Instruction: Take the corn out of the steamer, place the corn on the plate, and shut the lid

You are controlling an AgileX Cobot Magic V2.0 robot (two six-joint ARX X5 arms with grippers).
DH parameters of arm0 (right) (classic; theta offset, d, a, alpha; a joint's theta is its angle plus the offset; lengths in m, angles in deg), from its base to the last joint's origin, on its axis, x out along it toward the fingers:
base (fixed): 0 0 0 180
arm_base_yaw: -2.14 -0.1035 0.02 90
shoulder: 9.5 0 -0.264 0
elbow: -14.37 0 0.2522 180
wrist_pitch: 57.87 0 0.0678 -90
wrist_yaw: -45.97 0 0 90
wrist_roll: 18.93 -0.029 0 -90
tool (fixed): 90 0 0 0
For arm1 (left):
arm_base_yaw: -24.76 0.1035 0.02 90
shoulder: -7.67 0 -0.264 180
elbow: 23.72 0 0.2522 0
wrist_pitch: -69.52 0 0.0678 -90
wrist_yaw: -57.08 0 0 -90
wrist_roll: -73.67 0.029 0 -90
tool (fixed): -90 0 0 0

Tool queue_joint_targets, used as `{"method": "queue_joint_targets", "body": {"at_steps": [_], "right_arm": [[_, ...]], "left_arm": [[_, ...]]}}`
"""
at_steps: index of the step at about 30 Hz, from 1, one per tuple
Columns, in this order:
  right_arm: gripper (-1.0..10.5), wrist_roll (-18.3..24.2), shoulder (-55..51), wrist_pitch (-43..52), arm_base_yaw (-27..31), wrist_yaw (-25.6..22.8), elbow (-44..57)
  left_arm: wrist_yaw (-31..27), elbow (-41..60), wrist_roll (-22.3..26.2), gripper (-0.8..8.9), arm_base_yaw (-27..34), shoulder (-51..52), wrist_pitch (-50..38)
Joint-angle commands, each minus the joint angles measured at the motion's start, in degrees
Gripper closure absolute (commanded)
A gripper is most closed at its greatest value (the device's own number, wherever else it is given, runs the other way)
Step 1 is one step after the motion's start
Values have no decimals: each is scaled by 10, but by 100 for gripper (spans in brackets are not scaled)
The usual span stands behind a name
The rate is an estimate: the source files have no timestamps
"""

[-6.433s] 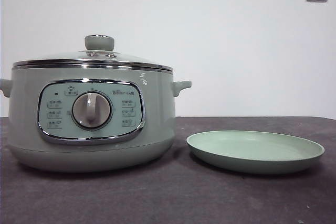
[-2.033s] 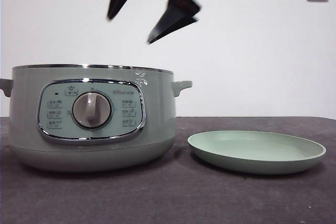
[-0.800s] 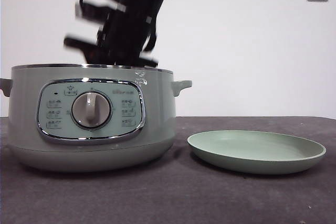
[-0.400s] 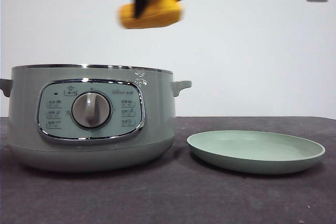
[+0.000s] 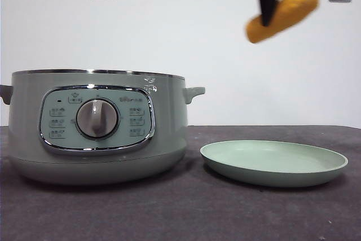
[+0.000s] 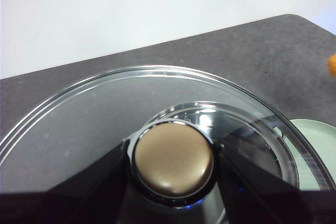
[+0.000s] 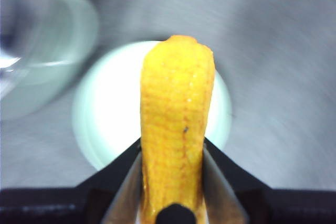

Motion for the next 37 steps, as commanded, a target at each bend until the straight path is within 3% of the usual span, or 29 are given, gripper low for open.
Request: {"method": "queue_joint_targets", "body": {"at_steps": [1,9,19,29,34,37], "right_arm": [[963,-16,2,-11,28,2,31],[963,-21,2,29,46,2,159],[963,-33,2,235,14,31,330],[957,-43,2,399,-18,27,413],[782,-44,2,399,-18,27,419],[749,-44,2,399,-17,28,419]], "left_arm": [[15,-6,-5,822,0,-5,-39],[21,-6,-8,822,0,-24,-45],[20,-6,-8,822,0,-37,-54],[20,-6,-8,822,0,-59,-73],[20,-6,-8,822,0,-70,-81],[21,-6,-8,822,0,-76,-89]]}}
